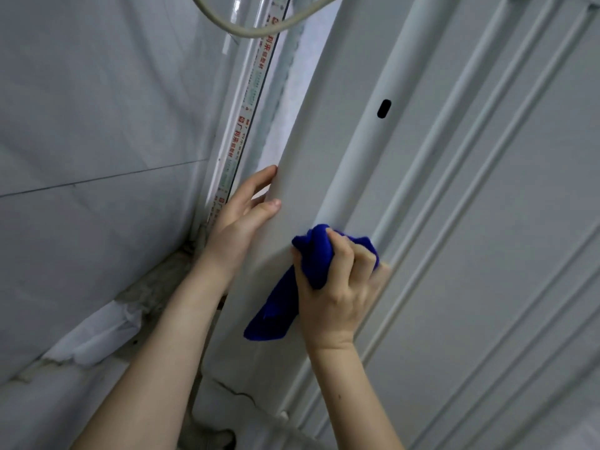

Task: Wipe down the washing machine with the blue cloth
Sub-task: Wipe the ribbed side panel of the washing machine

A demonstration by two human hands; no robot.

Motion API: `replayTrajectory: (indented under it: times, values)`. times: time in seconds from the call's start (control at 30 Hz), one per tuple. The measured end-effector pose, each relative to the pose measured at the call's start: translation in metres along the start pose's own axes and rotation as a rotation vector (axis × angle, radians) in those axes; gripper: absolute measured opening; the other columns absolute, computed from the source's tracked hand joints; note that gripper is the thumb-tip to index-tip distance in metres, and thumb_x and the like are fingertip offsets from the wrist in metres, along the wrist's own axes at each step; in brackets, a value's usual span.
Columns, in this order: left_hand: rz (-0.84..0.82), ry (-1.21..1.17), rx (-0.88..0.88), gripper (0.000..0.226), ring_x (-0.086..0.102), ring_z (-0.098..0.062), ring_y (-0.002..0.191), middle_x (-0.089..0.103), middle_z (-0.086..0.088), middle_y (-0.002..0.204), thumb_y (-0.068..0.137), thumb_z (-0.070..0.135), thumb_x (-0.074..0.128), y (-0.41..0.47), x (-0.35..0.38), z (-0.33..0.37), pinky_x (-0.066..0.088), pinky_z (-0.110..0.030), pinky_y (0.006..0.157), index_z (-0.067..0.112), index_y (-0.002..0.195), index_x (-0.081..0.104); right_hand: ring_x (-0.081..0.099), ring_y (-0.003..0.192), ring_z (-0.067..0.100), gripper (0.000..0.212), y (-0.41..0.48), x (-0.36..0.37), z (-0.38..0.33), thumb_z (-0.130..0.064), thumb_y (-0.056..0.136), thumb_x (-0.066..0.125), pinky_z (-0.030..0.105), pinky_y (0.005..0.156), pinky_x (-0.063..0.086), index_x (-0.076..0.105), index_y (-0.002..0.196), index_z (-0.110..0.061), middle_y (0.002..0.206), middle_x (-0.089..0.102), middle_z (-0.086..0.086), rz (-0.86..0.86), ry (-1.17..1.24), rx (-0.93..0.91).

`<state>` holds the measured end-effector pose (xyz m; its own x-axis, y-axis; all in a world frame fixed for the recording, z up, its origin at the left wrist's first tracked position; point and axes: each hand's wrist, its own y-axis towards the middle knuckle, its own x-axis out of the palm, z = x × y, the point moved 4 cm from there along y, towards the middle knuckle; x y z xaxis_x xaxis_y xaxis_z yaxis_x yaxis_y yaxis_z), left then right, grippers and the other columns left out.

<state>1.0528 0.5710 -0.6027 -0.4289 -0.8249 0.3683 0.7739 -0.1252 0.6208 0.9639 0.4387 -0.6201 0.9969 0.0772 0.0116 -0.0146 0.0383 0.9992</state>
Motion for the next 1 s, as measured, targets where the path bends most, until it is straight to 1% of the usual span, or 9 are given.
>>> replayTrajectory:
  times: [0.13,0.23,0.3,0.43,0.57,0.67,0.83,0.93,1.0]
  values:
    - [0.047,0.023,-0.05,0.05,0.057,-0.007,0.126,0.058,0.003,0.14,0.081,0.023,0.06,-0.001,0.004,0.009,0.048,-0.022,0.102,0.026,0.131,0.056,0.059,0.086,0.033,0.049,-0.062,-0.005,-0.004,-0.027,0.079,0.084,0.036,0.088,0.039,0.057,0.119,-0.014,0.107,0.062,0.009,-0.186,-0.021,-0.012]
    - [0.108,0.075,-0.038,0.045,0.059,-0.008,0.123,0.059,0.0,0.137,0.092,0.008,0.063,-0.003,0.012,0.016,0.05,-0.018,0.096,0.017,0.135,0.054,0.051,0.084,0.032,0.055,-0.088,-0.019,-0.011,-0.029,0.076,0.085,0.044,0.077,0.049,0.054,0.121,-0.019,0.11,0.059,0.007,-0.305,0.016,-0.026]
    - [0.131,0.115,-0.004,0.048,0.063,0.001,0.111,0.06,0.001,0.131,0.092,0.003,0.063,-0.002,0.016,0.017,0.051,-0.015,0.089,0.019,0.136,0.053,0.05,0.085,0.032,0.049,-0.063,-0.028,-0.004,-0.032,0.079,0.082,0.045,0.077,0.05,0.057,0.12,-0.02,0.112,0.054,0.005,-0.266,0.047,-0.065]
    - [0.145,0.28,0.113,0.061,0.046,-0.008,0.137,0.05,0.012,0.146,0.077,0.031,0.073,0.006,0.025,0.021,0.038,-0.044,0.116,0.058,0.126,0.051,0.051,0.093,0.033,0.042,0.067,-0.042,0.026,-0.03,0.08,0.08,0.044,0.088,0.044,0.067,0.113,-0.01,0.11,0.052,0.009,-0.017,0.092,0.003]
    - [0.194,0.341,0.189,0.067,0.04,-0.006,0.139,0.042,0.015,0.148,0.079,0.03,0.071,0.009,0.039,0.019,0.036,-0.045,0.117,0.046,0.139,0.045,0.054,0.093,0.035,0.046,0.195,-0.042,0.041,-0.035,0.079,0.077,0.047,0.086,0.048,0.067,0.112,-0.005,0.105,0.058,0.016,0.096,0.097,-0.024]
    - [0.195,0.351,0.236,0.073,0.039,-0.004,0.14,0.042,0.016,0.147,0.078,0.028,0.072,0.01,0.039,0.012,0.034,-0.044,0.118,0.041,0.142,0.041,0.054,0.089,0.031,0.05,0.238,-0.034,0.048,-0.045,0.076,0.072,0.045,0.08,0.051,0.067,0.106,-0.005,0.104,0.06,0.014,0.109,0.038,-0.045]
    - [0.101,0.326,0.196,0.081,0.043,-0.01,0.14,0.045,0.007,0.152,0.074,0.037,0.075,0.012,0.019,-0.001,0.037,-0.047,0.117,0.029,0.148,0.041,0.053,0.082,0.029,0.042,0.173,-0.03,0.05,-0.038,0.074,0.077,0.043,0.072,0.05,0.067,0.09,-0.001,0.096,0.058,0.007,0.171,0.03,-0.057]
    - [0.056,0.381,0.165,0.085,0.045,-0.01,0.137,0.042,0.005,0.153,0.074,0.038,0.075,0.006,0.01,-0.001,0.042,-0.04,0.114,0.025,0.15,0.038,0.054,0.081,0.032,0.039,0.086,-0.03,0.047,-0.038,0.078,0.077,0.043,0.074,0.046,0.071,0.094,-0.002,0.091,0.061,0.011,0.062,0.007,-0.05]
    - [0.015,0.417,0.138,0.085,0.045,-0.011,0.136,0.038,0.008,0.155,0.075,0.038,0.075,0.002,0.006,-0.006,0.044,-0.038,0.111,0.034,0.149,0.033,0.056,0.077,0.034,0.04,0.034,-0.031,0.044,-0.039,0.08,0.077,0.042,0.076,0.043,0.073,0.097,-0.003,0.088,0.062,0.014,-0.007,-0.031,-0.009]
